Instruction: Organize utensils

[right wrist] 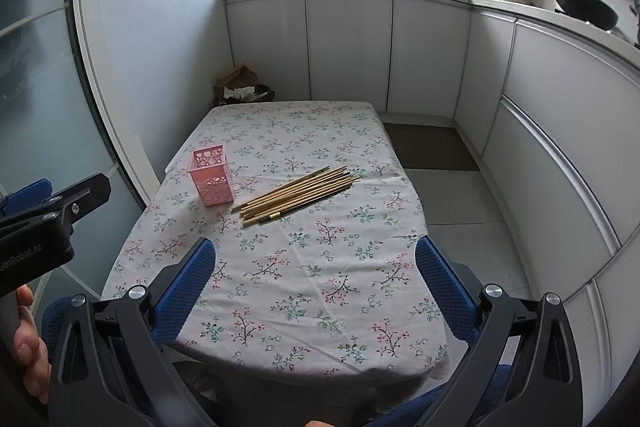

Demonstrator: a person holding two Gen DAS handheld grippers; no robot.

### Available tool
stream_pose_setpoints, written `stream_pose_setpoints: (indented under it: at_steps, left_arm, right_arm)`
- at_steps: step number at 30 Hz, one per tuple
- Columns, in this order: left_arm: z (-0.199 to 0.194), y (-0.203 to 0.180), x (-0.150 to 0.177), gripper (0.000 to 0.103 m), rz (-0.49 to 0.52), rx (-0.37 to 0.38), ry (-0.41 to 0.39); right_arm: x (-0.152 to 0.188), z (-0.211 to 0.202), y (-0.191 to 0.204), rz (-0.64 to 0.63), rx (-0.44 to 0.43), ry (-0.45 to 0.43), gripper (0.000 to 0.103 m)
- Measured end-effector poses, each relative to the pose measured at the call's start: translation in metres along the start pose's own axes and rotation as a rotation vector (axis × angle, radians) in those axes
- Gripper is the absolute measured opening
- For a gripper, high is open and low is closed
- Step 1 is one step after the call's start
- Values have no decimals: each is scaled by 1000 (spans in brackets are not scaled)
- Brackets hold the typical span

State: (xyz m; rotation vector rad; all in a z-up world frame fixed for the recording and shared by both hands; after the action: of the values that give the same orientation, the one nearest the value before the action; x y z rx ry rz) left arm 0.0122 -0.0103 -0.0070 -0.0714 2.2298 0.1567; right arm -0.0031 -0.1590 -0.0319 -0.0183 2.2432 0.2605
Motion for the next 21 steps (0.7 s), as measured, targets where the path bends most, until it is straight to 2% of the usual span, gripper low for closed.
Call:
stream_pose_setpoints:
  at_steps: [9,21]
  left_arm:
    - [1,0,0,96,4,11,7]
    - [3,0,-1,96,5,8,13]
  right_arm:
    - [-1,-2,-6,33,-43,-6,97]
    - [0,0,-10,38,-46,8,97]
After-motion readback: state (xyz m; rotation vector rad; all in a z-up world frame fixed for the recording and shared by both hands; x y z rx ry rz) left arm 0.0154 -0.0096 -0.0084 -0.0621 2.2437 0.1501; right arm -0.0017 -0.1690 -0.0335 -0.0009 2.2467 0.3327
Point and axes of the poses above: each gripper's, at about its wrist camera, not at the fingertips, and z roughly the way its jaws point, y to its left, x to its underside, the point moved 1 cm from there along z, roughly the way its jaws point, and after that the axes turned 10 degrees about -x, right-handed, at the moved point
